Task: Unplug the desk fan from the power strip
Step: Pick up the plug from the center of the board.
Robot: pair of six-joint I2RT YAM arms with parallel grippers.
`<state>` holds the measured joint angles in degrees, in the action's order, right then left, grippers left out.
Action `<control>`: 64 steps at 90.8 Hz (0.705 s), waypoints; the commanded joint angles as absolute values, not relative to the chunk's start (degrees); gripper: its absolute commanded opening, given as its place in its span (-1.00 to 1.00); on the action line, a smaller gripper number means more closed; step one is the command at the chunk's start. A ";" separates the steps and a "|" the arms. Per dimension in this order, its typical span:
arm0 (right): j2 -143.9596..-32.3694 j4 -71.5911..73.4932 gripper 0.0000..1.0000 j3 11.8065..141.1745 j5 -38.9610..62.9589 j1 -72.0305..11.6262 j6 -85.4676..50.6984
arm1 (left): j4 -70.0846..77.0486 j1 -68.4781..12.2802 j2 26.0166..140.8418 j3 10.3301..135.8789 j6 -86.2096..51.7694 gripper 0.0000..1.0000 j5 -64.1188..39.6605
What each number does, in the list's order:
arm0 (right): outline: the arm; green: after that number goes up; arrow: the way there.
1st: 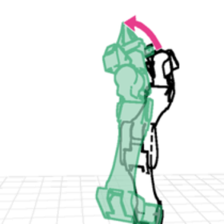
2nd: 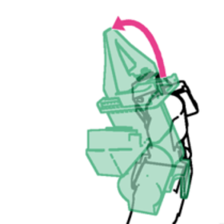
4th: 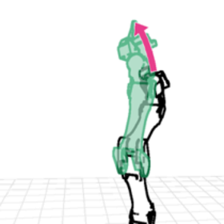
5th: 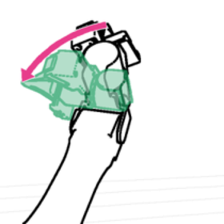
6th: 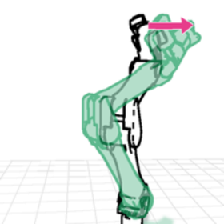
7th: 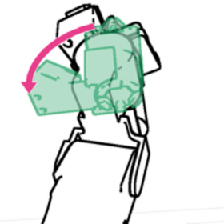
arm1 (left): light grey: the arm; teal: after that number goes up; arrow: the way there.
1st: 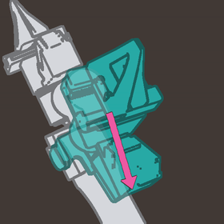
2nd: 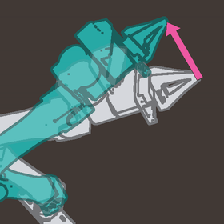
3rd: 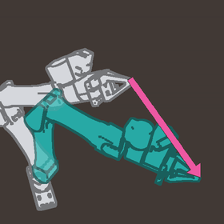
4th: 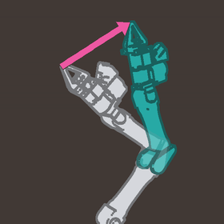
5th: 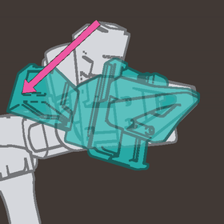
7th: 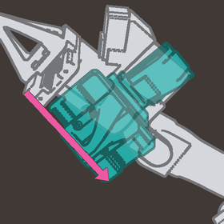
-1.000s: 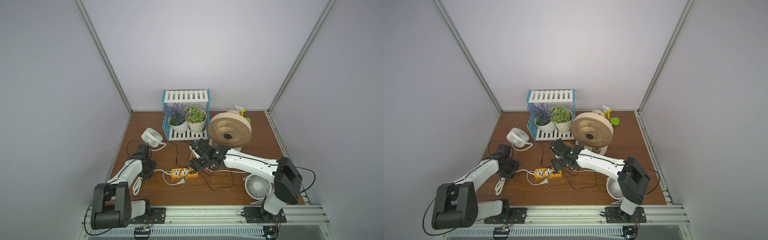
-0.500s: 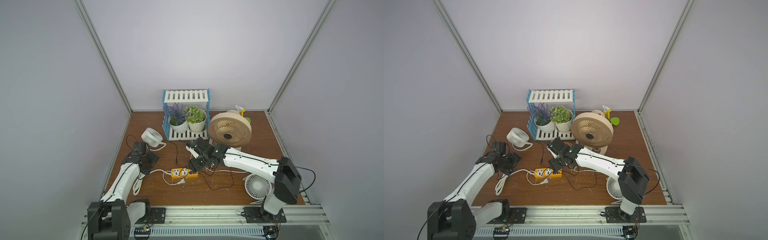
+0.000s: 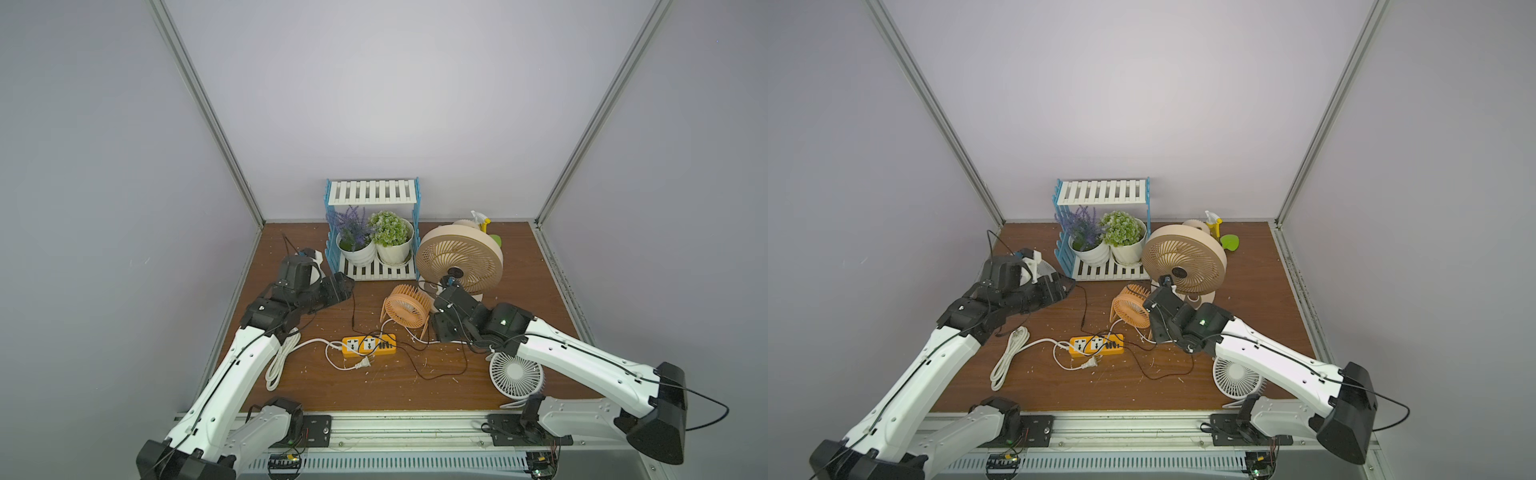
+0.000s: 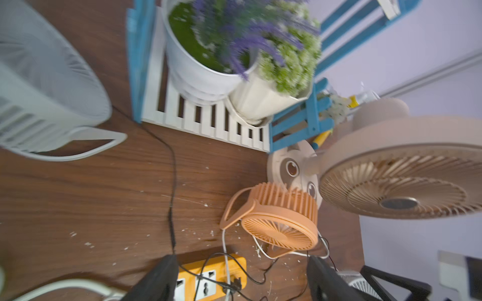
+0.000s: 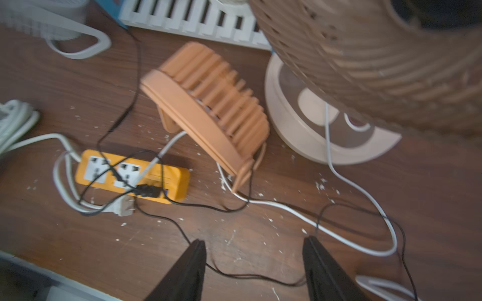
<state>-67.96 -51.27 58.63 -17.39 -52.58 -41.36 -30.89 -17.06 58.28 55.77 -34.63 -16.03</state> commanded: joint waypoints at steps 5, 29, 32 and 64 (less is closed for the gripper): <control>-63.52 -57.12 0.29 51.58 -19.47 -50.79 -55.20 | -17.56 -18.69 58.33 51.17 -35.57 0.61 -19.56; -68.65 -50.28 0.37 50.05 -14.80 -46.25 -67.50 | -10.62 -18.66 58.85 48.42 -34.63 0.61 -25.40; -69.41 -49.42 0.40 50.09 -14.26 -46.25 -71.19 | -11.51 -18.64 58.76 48.69 -34.20 0.62 -25.35; -74.51 -44.04 0.33 48.00 -11.99 -45.68 -102.95 | -18.12 -18.63 55.11 49.03 -32.42 0.64 -23.10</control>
